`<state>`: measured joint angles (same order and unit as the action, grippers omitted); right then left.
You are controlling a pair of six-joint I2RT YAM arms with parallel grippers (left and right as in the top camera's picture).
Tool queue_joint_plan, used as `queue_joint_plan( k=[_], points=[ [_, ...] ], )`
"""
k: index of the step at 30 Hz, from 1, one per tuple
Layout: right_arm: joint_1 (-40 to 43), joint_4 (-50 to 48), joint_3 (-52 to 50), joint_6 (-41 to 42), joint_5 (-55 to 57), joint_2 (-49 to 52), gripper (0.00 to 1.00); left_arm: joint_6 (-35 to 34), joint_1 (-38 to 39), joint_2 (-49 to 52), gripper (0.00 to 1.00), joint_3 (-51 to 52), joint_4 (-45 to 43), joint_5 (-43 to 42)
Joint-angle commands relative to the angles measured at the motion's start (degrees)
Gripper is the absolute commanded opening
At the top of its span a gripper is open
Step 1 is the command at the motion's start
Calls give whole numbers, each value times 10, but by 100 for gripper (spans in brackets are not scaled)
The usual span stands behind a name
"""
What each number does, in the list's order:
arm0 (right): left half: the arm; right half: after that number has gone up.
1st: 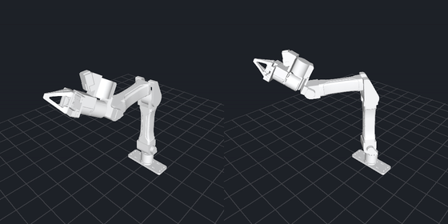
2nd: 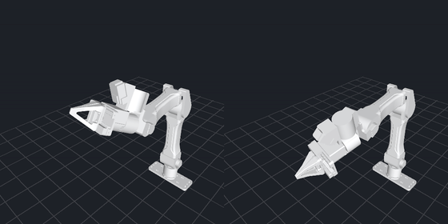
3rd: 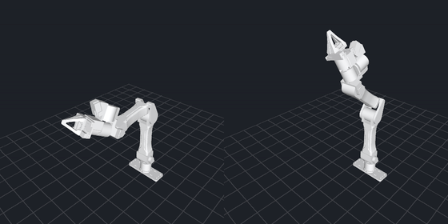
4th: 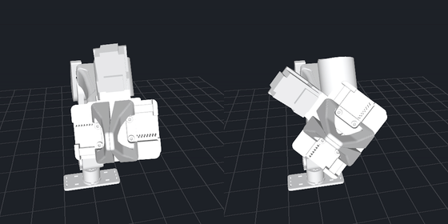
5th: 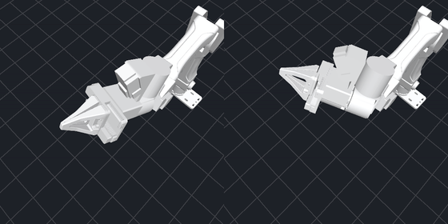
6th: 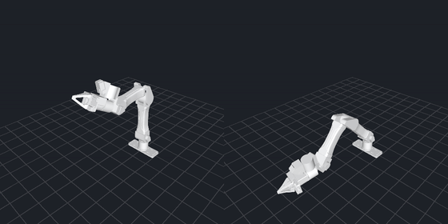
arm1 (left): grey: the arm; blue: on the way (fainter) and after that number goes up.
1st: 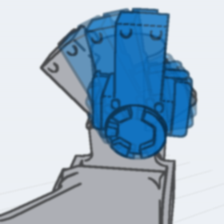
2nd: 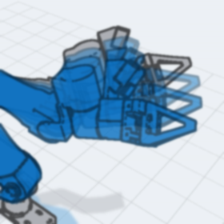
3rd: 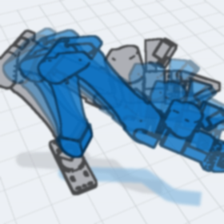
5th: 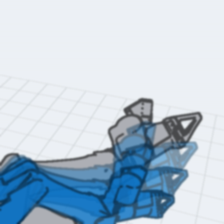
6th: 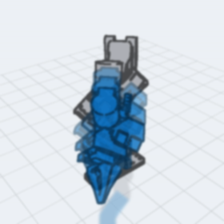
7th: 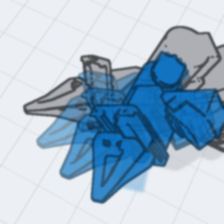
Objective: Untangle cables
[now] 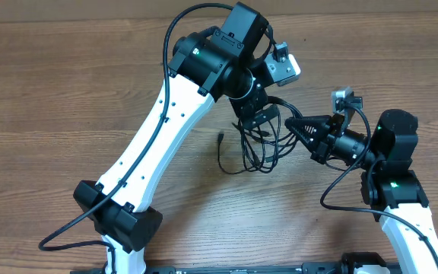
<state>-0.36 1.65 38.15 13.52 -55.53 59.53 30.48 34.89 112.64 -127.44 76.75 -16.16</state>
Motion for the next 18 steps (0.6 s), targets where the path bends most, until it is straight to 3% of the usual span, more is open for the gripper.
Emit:
queue_joint_plan(
  k=[1,3,4,6,8,12,18],
  points=[
    [1,-21,3,16,-61,-3,4,13,1,6,100,-2,-3,-39],
    [1,-26,3,22,-63,-3,4,13,1,6,91,-2,-3,-42],
    [1,-27,3,22,-63,-3,4,13,1,6,76,-2,-3,-45],
    [1,-27,3,22,-63,-3,4,13,1,6,32,-2,-3,-47],
    [1,-27,3,22,-63,-3,4,13,1,6,4,-2,-3,-49],
    [1,-26,3,22,-61,-3,10,12,1,6,4,-2,-3,-49],
    [1,-25,3,22,-61,-3,10,8,1,6,4,-2,-3,-49]
  ],
)
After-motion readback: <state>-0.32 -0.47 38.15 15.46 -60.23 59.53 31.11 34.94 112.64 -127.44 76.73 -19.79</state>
